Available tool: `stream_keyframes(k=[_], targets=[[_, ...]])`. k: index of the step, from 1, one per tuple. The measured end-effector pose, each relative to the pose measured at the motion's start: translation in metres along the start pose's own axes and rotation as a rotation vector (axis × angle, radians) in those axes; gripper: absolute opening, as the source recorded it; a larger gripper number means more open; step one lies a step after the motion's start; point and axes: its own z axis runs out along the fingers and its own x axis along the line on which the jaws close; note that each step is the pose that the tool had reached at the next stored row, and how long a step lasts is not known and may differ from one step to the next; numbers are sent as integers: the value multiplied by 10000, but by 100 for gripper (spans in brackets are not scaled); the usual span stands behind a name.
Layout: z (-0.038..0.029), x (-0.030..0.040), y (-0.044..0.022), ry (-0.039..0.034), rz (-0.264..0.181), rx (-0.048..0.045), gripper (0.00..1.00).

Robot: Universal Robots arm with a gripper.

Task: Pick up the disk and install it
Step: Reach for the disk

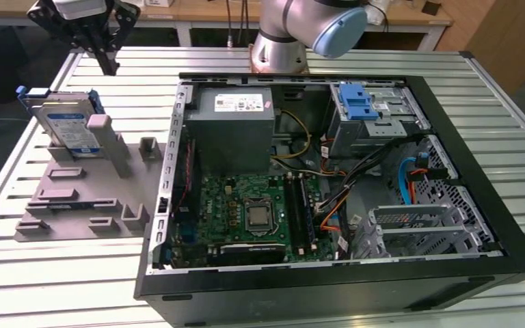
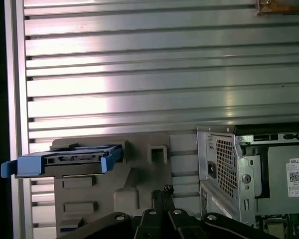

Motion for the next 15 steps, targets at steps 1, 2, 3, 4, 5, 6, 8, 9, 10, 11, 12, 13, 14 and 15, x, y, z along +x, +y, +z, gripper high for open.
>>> stream_keyframes(k=[1, 2, 3, 4, 5, 6, 8, 9, 10, 11, 12, 13, 14, 15], targets=[[0, 16, 2, 1, 0, 0, 11], [0, 34, 5, 4, 1, 0, 11], [0, 51, 7, 7, 0, 1, 11], [1, 70, 10, 8, 0, 1, 11], [0, 89, 14, 12, 0, 1, 11], [1, 107, 17, 21, 1, 1, 11], [2, 135, 21, 63, 2, 4, 11], [3, 147, 23, 98, 3, 6, 11], [4, 159, 26, 133, 5, 9, 11], [5, 171, 29, 162, 6, 12, 11], [7, 187, 32, 187, 8, 14, 11], [10, 207, 36, 209, 9, 16, 11], [13, 231, 40, 231, 10, 17, 11], [16, 259, 44, 250, 11, 19, 11]])
